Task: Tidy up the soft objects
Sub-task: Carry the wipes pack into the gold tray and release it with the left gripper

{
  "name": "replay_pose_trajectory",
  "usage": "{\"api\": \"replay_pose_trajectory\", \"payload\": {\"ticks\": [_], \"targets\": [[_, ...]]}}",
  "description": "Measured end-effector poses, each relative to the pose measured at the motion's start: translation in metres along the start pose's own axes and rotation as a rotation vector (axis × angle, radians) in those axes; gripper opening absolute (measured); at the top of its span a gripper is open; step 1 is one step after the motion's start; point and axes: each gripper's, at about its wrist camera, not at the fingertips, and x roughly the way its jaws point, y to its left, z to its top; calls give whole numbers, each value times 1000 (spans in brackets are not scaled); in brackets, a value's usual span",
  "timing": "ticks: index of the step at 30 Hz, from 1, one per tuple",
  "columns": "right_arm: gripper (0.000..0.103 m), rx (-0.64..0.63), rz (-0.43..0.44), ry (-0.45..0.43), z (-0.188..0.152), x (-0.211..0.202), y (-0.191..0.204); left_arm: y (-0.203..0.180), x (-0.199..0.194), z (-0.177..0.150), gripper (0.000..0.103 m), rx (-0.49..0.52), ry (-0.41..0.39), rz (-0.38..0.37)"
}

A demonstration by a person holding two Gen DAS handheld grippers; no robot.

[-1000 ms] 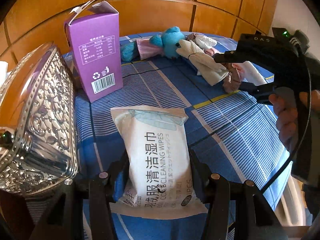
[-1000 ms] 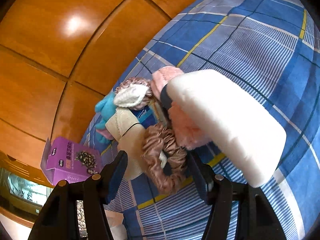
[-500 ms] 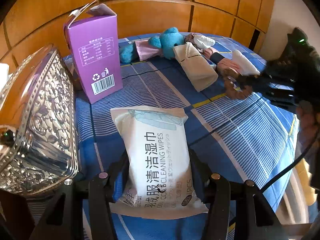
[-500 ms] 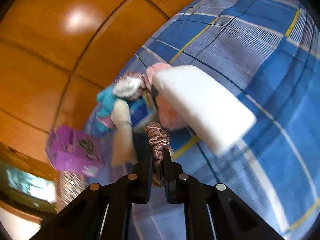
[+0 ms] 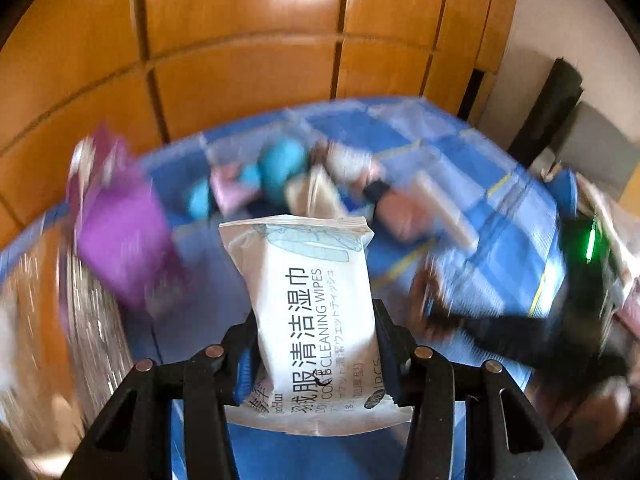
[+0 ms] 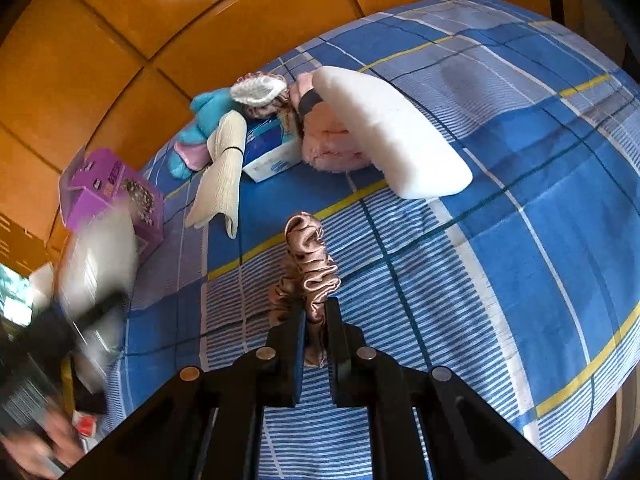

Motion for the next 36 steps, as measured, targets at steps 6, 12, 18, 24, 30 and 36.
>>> {"api": "replay_pose_trajectory", "payload": {"ticks": [6, 12, 18, 24, 30, 36], "targets": [[8, -31, 4, 6, 0, 5, 6, 42, -12, 90, 50, -101, -85, 37], [8, -59, -3, -4, -1, 1, 5, 143, -43, 130, 50, -291, -140, 182], [8, -66, -8, -32, -1, 5, 7, 238, -96, 81, 50, -448, -158, 337], [8, -130, -61, -29, -2, 11, 21, 283, -148, -29, 50, -556, -144, 426], [8, -177, -105, -31, -3, 16, 30, 282, -181, -135, 50, -674, -133, 453], [8, -222, -142, -39, -5, 15, 34, 245, -160, -199, 50, -714, -72, 403]]}}
